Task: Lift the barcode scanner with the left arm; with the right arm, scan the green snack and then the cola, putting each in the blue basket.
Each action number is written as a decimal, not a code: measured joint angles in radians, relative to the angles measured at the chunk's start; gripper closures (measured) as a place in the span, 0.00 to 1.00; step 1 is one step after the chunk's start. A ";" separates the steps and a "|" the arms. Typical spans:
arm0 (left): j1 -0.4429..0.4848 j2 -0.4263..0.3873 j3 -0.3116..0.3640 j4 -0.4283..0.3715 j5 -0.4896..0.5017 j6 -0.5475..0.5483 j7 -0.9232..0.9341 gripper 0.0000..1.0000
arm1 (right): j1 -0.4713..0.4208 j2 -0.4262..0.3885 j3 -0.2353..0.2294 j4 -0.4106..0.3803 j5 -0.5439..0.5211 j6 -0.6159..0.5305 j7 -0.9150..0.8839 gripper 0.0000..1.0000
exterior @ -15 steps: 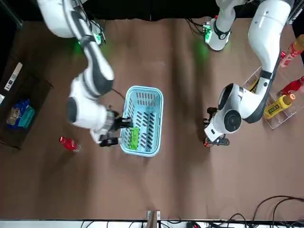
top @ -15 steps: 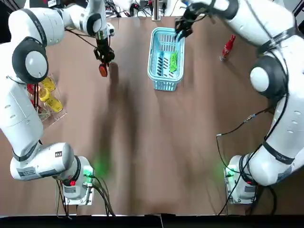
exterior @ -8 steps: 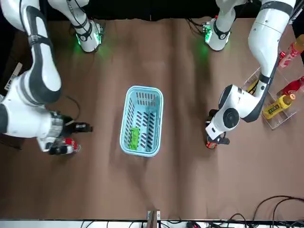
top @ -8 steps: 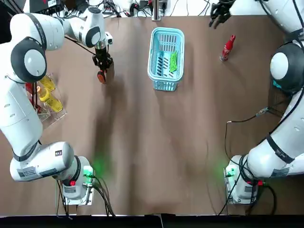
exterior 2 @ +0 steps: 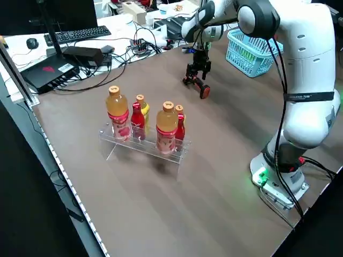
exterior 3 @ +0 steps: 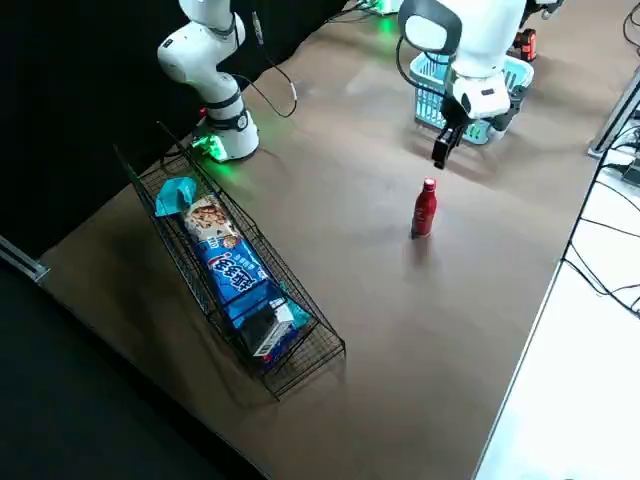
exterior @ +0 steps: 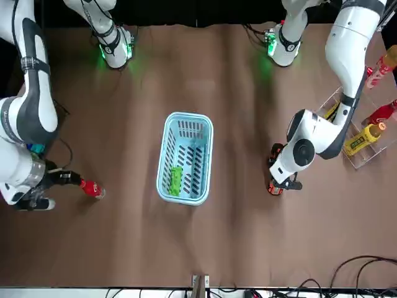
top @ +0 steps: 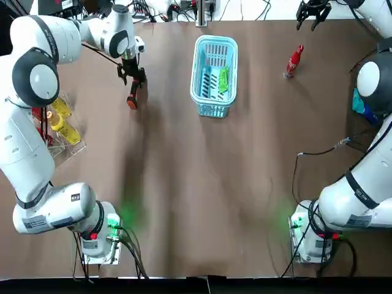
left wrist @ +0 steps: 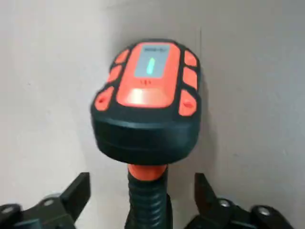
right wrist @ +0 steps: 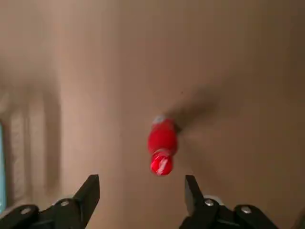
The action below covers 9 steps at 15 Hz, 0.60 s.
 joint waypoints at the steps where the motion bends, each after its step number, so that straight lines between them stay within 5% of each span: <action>1: 0.001 -0.006 0.000 0.013 0.000 -0.001 0.000 0.00 | -0.005 0.002 -0.002 -0.003 -0.015 0.025 -0.005 0.18; 9: 0.001 -0.056 0.000 0.056 0.000 -0.048 0.000 0.00 | -0.005 0.101 0.002 -0.097 -0.041 0.125 -0.015 0.29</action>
